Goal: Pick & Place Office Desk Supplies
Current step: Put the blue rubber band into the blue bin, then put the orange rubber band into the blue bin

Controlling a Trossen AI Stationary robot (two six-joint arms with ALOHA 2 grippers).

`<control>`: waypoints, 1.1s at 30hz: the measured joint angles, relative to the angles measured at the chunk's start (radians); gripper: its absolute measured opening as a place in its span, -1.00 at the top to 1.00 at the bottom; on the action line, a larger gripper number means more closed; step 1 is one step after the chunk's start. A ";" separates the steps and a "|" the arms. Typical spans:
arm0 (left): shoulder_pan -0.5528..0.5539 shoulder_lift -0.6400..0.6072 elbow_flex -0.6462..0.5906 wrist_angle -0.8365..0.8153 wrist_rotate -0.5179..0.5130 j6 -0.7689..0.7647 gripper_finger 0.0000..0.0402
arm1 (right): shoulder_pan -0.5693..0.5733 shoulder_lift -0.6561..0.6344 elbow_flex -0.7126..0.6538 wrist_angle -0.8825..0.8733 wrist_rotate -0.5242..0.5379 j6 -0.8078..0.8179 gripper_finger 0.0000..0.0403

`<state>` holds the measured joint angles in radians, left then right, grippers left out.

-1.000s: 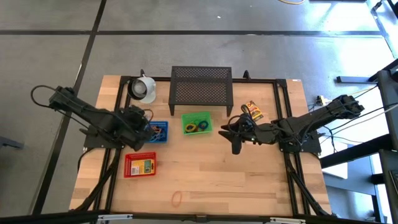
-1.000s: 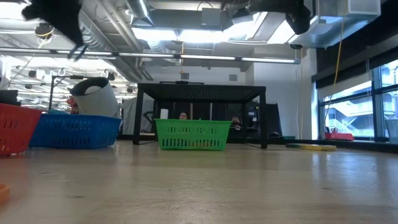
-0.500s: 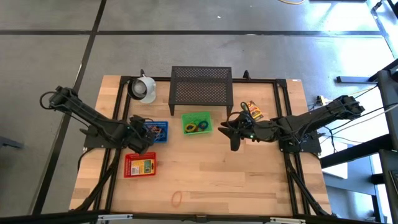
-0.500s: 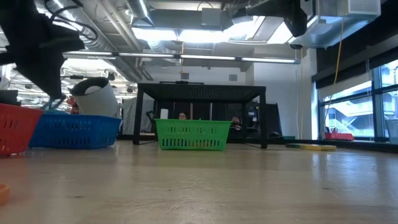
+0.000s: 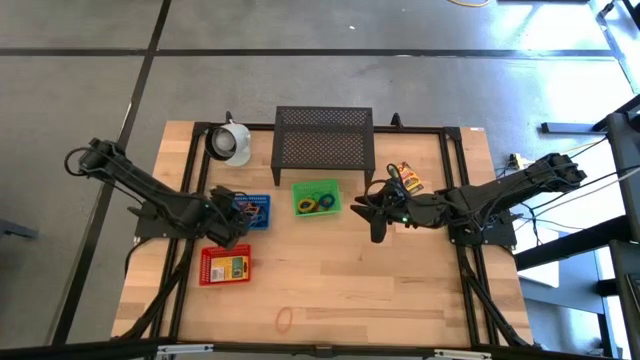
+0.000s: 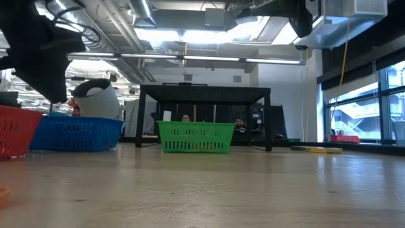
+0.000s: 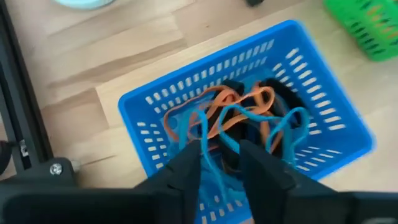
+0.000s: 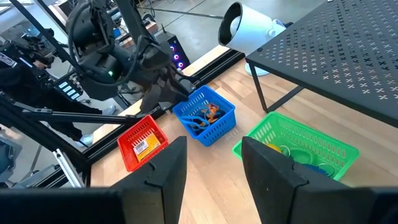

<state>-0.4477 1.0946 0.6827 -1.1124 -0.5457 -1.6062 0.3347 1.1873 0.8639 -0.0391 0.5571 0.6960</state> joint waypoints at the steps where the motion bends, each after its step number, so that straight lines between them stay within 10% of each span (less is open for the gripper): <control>1: 0.000 -0.002 0.013 -0.006 -0.003 0.011 0.42 | 0.000 0.000 0.000 0.000 0.000 0.000 0.23; 9: -0.002 -0.004 0.117 0.043 -0.018 0.246 0.12 | 0.000 0.000 0.000 0.000 0.000 0.001 0.23; 15: -0.037 0.019 0.130 0.452 0.079 0.594 0.11 | 0.000 0.000 0.000 0.000 0.000 0.003 0.23; 33: -0.249 0.523 0.130 1.315 0.232 0.995 0.15 | 0.001 0.000 0.000 -0.006 -0.043 0.029 0.23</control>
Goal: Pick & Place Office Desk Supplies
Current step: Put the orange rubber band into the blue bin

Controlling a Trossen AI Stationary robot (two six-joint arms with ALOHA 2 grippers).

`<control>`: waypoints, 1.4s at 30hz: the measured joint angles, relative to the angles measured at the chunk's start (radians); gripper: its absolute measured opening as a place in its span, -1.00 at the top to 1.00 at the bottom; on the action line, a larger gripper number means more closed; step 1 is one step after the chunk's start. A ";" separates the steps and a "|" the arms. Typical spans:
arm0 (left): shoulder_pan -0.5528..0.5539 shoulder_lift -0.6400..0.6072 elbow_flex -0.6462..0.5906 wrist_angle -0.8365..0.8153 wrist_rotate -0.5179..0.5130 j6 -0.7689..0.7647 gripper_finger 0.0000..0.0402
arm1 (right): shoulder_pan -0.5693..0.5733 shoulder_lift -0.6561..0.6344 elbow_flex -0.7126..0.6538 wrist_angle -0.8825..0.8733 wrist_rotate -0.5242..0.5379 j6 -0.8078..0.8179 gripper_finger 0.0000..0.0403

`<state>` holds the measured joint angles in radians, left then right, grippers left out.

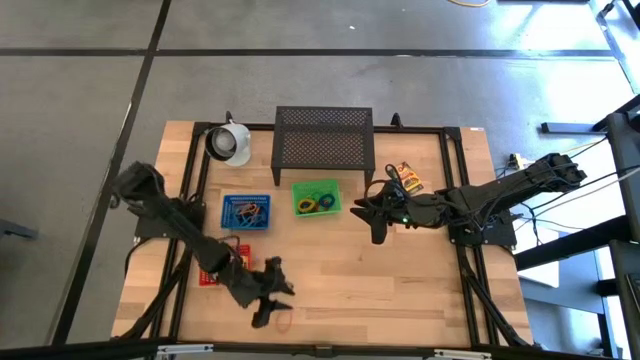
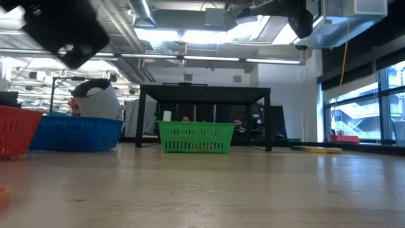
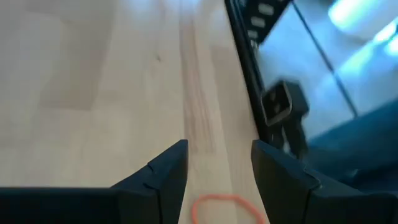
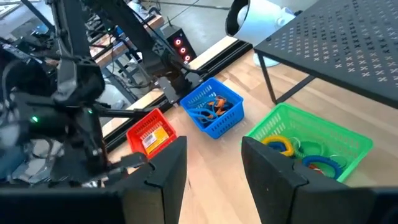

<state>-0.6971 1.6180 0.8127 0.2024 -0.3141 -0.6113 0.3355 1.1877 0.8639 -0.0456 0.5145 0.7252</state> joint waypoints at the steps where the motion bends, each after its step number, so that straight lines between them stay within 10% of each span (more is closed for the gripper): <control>1: -0.011 0.024 0.000 0.011 0.000 0.013 0.16 | 0.000 0.000 0.000 0.000 -0.007 0.000 0.23; 22: -0.054 0.326 0.215 -0.326 -0.021 0.177 0.18 | 0.000 0.000 0.000 -0.024 -0.036 0.000 0.23; 34: -0.029 0.330 0.213 -0.333 -0.005 0.154 0.94 | 0.000 0.000 0.000 -0.024 -0.033 0.000 0.23; 42: -0.019 0.260 0.200 -0.350 -0.115 0.150 0.99 | 0.000 0.000 0.000 -0.024 -0.033 -0.001 0.23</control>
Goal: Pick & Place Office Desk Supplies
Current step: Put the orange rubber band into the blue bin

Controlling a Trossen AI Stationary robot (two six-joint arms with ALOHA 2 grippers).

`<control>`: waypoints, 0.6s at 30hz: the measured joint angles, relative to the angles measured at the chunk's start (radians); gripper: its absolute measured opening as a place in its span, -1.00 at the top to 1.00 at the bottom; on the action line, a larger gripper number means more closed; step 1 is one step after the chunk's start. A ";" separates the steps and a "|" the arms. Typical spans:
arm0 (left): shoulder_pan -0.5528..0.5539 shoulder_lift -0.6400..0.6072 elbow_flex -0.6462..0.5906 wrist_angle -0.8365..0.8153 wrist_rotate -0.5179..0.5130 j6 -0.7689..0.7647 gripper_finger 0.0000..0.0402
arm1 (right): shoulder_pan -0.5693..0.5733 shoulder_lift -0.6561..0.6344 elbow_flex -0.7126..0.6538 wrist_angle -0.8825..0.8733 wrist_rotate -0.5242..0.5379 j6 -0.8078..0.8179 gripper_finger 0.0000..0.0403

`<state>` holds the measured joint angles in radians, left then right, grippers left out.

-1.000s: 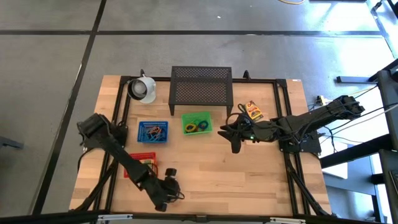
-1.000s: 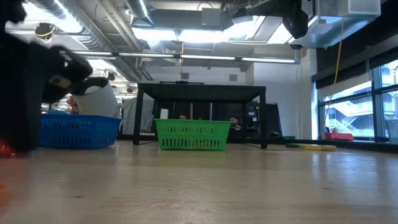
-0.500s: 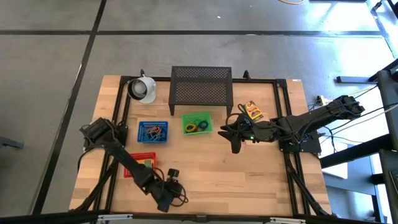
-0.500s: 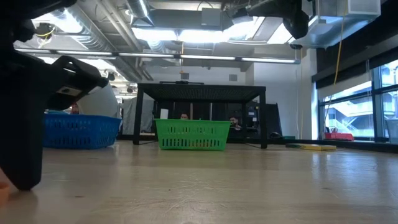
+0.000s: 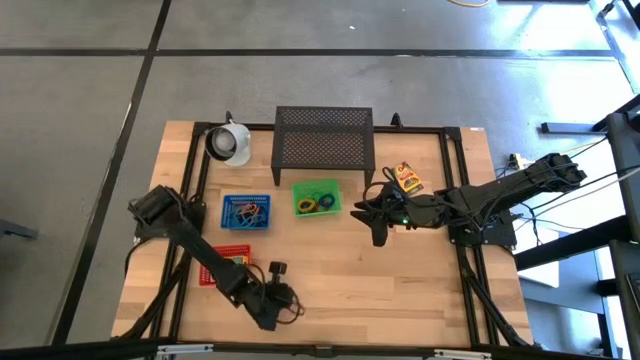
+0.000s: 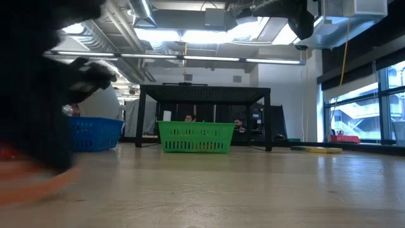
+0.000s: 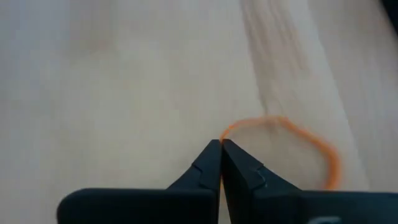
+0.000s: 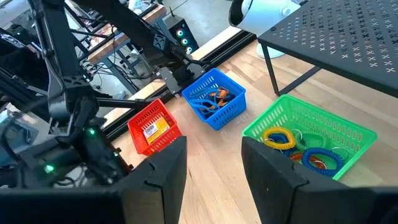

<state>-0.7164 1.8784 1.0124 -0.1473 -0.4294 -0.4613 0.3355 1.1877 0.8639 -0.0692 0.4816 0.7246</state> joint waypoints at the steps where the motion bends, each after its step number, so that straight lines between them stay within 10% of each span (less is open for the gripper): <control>1: 0.002 -0.019 0.001 0.008 -0.031 0.002 0.99 | 0.000 0.000 0.000 0.000 0.000 0.000 0.23; 18: 0.062 -0.409 0.008 0.180 -0.499 0.361 0.98 | 0.037 0.000 0.000 0.002 0.000 0.000 0.23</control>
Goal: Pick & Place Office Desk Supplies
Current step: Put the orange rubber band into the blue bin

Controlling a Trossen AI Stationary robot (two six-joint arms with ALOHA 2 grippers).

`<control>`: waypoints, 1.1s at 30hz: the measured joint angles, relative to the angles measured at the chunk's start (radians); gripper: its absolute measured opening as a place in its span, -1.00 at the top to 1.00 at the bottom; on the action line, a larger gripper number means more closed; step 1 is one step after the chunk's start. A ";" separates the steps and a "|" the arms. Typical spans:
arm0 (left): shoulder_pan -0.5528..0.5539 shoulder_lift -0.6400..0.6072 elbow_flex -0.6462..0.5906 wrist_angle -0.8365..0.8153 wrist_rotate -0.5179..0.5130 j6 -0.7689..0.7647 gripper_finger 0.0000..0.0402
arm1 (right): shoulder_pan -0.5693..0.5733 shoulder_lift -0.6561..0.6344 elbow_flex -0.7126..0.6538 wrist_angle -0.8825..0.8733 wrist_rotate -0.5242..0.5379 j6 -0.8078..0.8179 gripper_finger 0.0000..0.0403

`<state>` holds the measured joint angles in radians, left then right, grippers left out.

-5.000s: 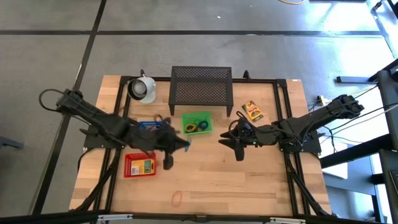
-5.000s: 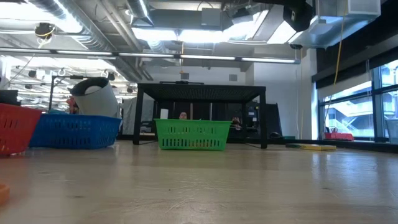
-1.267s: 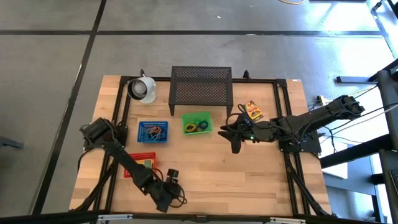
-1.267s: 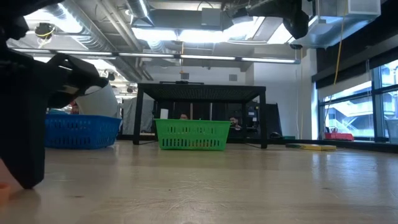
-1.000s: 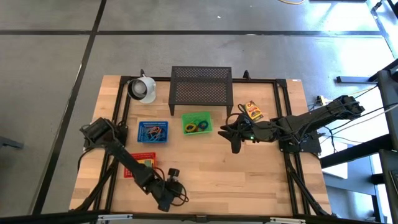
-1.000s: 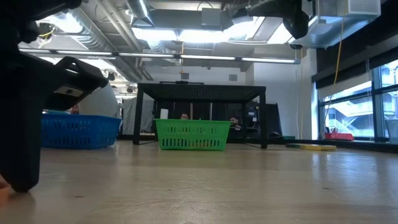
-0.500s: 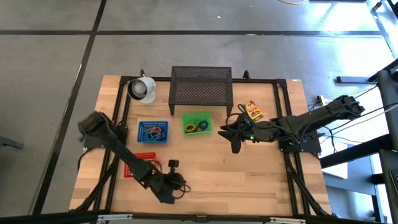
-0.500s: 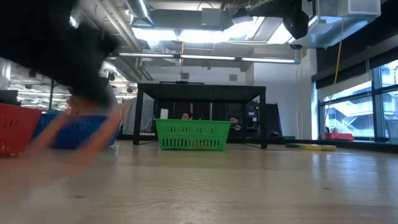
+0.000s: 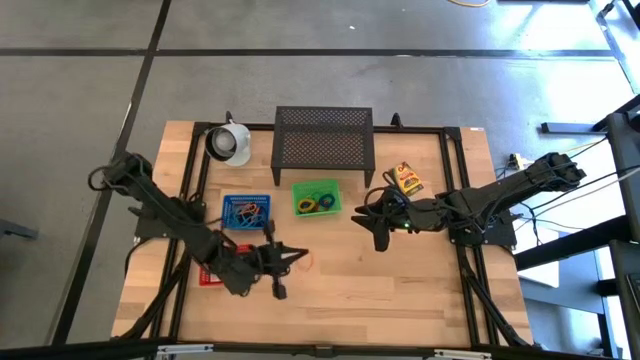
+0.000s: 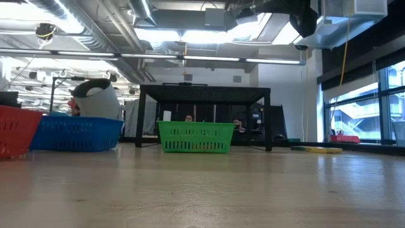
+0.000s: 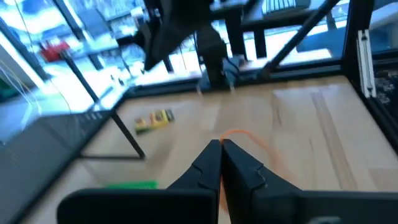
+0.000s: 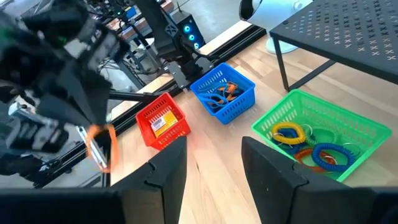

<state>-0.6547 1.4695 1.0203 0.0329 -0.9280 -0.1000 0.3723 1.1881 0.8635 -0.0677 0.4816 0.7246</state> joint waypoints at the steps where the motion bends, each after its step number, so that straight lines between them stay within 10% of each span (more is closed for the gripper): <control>1: 0.005 -0.013 0.000 0.017 -0.004 0.033 0.98 | 0.004 0.000 0.000 0.000 0.000 0.000 0.23; 9: 0.055 -0.055 0.001 0.240 -0.015 0.232 0.98 | 0.025 0.000 0.000 0.003 -0.004 -0.004 0.23; 17: 0.103 -0.067 0.001 0.283 -0.055 0.068 0.98 | 0.014 0.000 0.000 0.009 -0.054 -0.135 0.23; 33: 0.229 -0.217 0.001 -0.822 0.072 -0.842 0.98 | -0.178 -0.002 0.000 -0.295 -0.162 -0.053 0.23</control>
<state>-0.4254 1.2527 1.0216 -0.7893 -0.8565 -0.9421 0.1946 1.1865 0.8635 -0.3627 0.3200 0.6717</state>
